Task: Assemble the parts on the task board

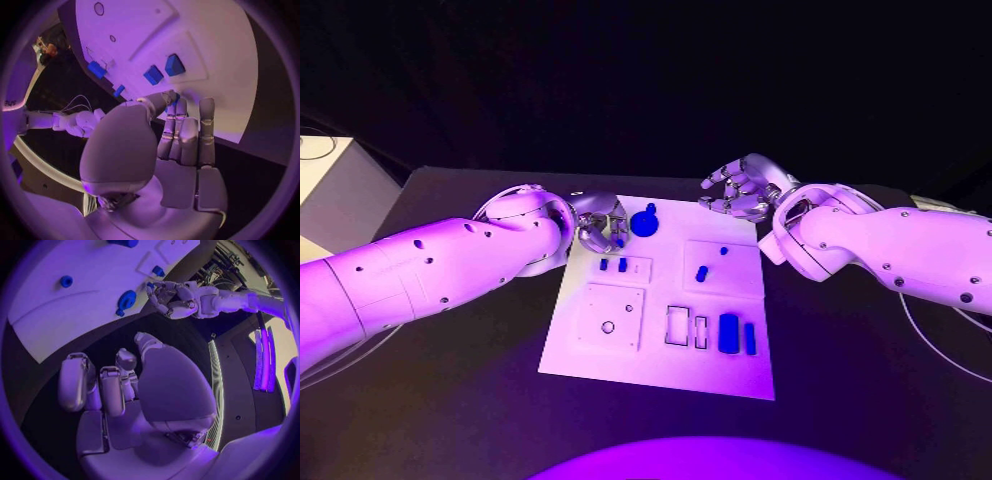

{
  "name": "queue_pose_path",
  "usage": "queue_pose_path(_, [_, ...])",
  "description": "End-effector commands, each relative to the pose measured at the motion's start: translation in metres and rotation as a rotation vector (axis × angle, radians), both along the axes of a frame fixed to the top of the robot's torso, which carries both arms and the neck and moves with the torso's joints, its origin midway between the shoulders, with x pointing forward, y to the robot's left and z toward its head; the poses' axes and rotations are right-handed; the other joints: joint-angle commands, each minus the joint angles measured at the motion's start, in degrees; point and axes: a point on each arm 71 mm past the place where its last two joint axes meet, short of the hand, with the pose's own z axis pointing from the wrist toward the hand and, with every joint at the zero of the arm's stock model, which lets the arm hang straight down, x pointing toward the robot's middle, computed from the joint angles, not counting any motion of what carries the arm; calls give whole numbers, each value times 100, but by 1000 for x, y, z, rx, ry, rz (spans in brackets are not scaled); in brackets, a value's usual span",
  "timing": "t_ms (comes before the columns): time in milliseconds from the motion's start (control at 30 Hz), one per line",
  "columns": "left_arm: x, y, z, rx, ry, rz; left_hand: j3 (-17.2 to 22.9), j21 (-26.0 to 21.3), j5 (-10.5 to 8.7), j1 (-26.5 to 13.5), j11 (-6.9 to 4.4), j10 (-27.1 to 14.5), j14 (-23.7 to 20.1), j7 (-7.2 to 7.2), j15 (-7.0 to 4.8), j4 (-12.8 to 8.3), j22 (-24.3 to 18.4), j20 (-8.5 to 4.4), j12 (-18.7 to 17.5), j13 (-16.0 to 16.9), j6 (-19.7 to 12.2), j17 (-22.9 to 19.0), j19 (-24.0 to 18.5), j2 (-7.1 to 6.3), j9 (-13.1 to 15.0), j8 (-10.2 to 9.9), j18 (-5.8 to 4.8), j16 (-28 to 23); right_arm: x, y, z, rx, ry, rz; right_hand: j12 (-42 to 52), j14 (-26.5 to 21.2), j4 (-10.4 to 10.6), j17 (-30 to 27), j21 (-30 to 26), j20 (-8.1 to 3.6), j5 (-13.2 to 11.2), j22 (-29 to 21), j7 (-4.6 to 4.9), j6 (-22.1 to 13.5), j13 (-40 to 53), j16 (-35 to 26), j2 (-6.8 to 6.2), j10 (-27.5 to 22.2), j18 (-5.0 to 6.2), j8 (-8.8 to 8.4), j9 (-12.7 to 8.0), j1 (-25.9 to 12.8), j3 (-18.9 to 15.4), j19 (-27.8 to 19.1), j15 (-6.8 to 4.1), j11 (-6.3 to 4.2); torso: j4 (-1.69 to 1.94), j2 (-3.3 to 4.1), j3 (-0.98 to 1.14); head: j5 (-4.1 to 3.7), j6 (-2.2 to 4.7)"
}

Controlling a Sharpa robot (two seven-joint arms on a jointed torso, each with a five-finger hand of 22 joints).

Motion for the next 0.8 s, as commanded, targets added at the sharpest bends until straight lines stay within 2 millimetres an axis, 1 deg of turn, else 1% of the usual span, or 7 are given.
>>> queue_pose_path(33, [-3,-2,-3,0,13,-20,-46,-40,17,-62,5,-83,-24,1,12,5,-8,13,88,51,-33,14,-24,-9,-8,-41,89,31,0,1,0,-4,2,16,-5,406,-3,922,-35,-12,31,330,-11,45,2,-25,-72,13,49,-23,6,7,31,-13,-40,-8,-3,0,-1,-2,4])
queue_pose_path(233, [-4,-2,-2,-6,6,-15,-53,-42,22,-68,20,-236,-30,15,28,-8,-14,23,289,167,-96,21,-22,-20,-16,-115,90,54,0,1,-1,-4,2,15,-19,405,-2,918,-45,-15,37,325,-11,43,-25,-30,-83,20,50,-26,7,-2,59,-12,-42,-9,3,1,-1,-7,3])
queue_pose_path(333, [-3,-1,-2,-8,5,-11,-43,-43,25,-72,33,-329,-45,35,39,-13,-17,27,409,233,-189,1,-24,-34,-42,-195,91,63,0,1,-1,-4,2,14,-19,405,-2,918,-45,-15,37,325,-11,43,-25,-30,-83,20,50,-26,7,-2,59,-12,-42,-9,3,0,0,-7,1])
queue_pose_path(567, [-3,0,-2,-10,2,-5,-36,-41,26,-72,38,-376,-50,45,45,-17,-17,29,492,275,-236,-2,-26,-44,-58,-239,91,71,0,0,-1,-4,2,13,-20,403,-2,911,-49,-15,38,323,-11,41,-27,-36,-85,20,50,-27,7,-3,62,-13,-43,-9,5,-1,-2,-3,-8])
queue_pose_path(800, [-3,2,-2,-12,-3,3,-35,-39,26,-75,40,-418,-47,52,49,-22,-18,30,587,323,-284,9,-27,-63,-73,-282,92,82,0,0,-1,-4,2,12,-20,403,-2,911,-49,-15,38,323,-11,41,-27,-36,-85,20,50,-27,7,-3,62,-13,-43,-9,2,-1,2,-2,-9])
